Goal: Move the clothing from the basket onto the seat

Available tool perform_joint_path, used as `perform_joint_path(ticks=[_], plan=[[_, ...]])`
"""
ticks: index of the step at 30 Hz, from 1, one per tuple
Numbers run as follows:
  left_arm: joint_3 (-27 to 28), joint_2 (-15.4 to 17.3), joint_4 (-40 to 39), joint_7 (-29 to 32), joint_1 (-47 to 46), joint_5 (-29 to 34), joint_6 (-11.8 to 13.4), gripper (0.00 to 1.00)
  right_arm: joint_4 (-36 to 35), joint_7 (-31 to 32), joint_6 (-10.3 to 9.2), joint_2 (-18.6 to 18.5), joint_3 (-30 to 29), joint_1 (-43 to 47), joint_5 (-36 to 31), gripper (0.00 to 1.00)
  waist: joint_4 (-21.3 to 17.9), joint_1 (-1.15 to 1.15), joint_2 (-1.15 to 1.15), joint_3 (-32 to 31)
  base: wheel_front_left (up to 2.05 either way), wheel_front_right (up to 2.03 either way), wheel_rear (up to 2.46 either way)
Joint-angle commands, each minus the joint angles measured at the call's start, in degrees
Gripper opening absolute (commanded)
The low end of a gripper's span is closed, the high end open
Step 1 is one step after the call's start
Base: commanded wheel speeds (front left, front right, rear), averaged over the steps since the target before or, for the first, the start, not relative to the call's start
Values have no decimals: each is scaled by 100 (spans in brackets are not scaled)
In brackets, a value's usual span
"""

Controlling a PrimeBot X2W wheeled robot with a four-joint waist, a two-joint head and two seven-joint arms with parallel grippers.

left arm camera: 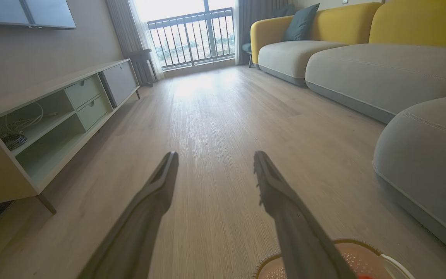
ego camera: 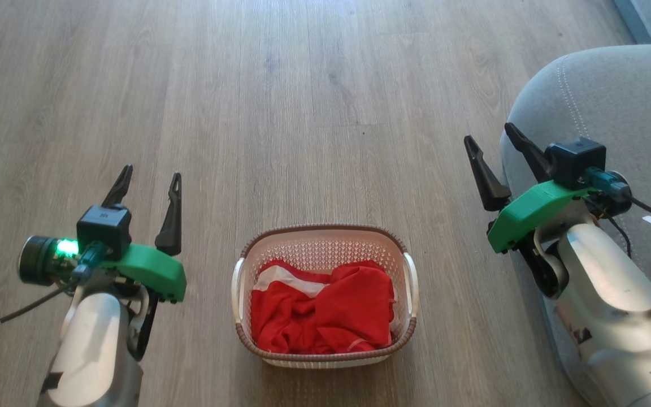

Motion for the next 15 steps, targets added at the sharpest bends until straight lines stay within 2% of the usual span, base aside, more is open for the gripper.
perform_joint_path(ticks=[1, 15], plan=[[173, 178, -159, -71, -355, 67, 81, 100, -143, -67, 2, -21, 65, -265, -72, 100, 1, 0, 0, 5, 0, 0, 0], [248, 163, -41, -71, -325, 68, 235, 100, -31, -67, 2, 79, -459, -246, -435, 100, -6, 0, 0, 22, 0, 0, 0]])
